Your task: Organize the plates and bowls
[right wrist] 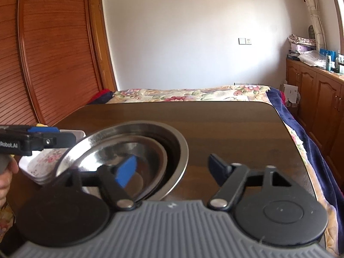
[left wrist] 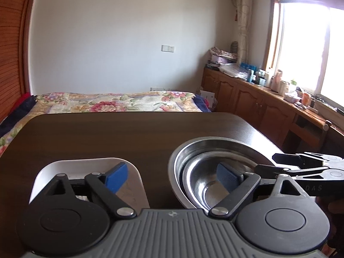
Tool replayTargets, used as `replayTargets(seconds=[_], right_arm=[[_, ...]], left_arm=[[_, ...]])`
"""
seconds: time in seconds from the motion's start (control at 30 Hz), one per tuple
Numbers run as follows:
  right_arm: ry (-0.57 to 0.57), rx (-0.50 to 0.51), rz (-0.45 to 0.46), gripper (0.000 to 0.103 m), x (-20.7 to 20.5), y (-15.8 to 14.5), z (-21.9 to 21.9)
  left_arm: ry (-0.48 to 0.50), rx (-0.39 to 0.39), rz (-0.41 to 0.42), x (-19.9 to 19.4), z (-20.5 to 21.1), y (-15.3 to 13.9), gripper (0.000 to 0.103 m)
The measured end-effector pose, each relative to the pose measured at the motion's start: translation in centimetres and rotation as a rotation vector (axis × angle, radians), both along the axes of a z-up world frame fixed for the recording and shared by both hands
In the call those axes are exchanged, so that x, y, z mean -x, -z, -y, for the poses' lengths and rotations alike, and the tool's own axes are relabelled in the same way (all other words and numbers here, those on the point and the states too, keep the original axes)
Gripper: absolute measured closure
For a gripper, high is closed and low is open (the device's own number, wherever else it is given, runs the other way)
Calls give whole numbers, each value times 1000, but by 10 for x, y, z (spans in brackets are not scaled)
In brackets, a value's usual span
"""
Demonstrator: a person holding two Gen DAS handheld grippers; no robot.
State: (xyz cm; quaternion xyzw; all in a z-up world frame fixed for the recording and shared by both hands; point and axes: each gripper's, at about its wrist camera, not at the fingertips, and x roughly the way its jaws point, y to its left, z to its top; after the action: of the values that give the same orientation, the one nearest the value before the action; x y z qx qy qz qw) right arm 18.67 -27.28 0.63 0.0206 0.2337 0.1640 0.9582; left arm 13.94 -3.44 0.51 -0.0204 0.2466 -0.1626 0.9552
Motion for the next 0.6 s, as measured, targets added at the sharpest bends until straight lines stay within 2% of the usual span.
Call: replayTargets(seconds=[0.3, 0.37, 0.6], right_arm=[[9, -12, -8, 21, 5, 5, -4], [11, -15, -11, 21, 6, 6, -4], [15, -19, -20, 21, 6, 9, -5]], left_arm=[[15, -2, -35, -4, -3, 7, 0], [28, -1, -49, -5, -3, 8, 6], [43, -7, -73, -7, 1, 13, 14]])
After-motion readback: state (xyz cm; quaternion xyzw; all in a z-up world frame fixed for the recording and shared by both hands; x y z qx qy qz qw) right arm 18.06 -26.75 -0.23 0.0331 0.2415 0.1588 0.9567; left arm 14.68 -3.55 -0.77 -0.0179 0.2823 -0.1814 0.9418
